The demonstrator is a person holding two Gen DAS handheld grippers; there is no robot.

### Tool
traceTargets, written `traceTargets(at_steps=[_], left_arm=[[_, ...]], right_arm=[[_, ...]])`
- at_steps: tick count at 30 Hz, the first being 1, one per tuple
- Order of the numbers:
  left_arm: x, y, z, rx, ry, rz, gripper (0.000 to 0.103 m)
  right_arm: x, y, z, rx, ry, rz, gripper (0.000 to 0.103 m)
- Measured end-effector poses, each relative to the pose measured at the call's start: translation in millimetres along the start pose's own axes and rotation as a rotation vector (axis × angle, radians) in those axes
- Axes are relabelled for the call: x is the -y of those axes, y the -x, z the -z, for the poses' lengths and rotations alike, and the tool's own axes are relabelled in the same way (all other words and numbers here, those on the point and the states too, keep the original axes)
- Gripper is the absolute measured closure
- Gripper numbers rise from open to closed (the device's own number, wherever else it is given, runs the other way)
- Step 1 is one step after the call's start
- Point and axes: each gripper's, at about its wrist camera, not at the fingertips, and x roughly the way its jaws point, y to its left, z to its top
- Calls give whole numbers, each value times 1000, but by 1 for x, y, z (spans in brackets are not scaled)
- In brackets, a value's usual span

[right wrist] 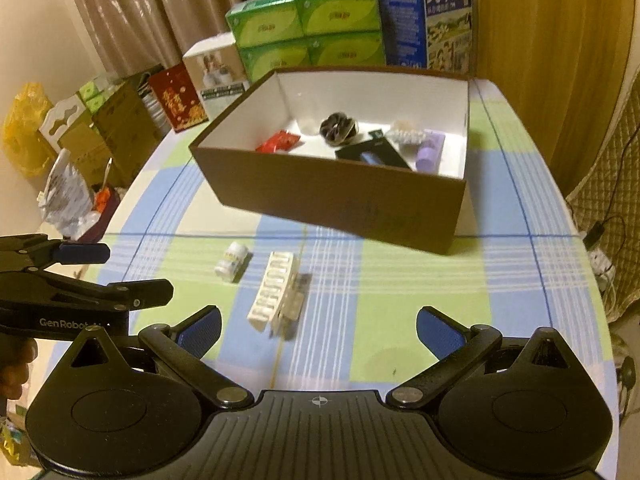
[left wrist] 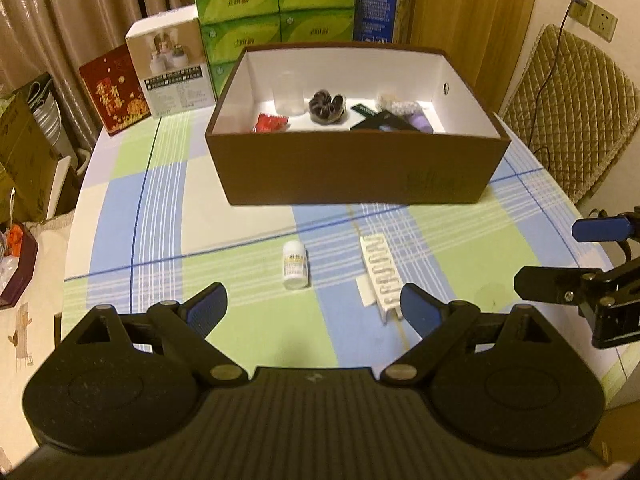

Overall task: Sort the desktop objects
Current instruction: 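Move the right tool to the white zigzag holder while the left tool moves to the pill bottle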

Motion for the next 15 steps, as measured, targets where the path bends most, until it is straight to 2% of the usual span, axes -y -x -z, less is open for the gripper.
traceTargets(at_steps=[15], left_arm=[[-5, -23, 31, -115, 22, -14, 12]], right_arm=[[-9, -27, 20, -98, -9, -25, 2]])
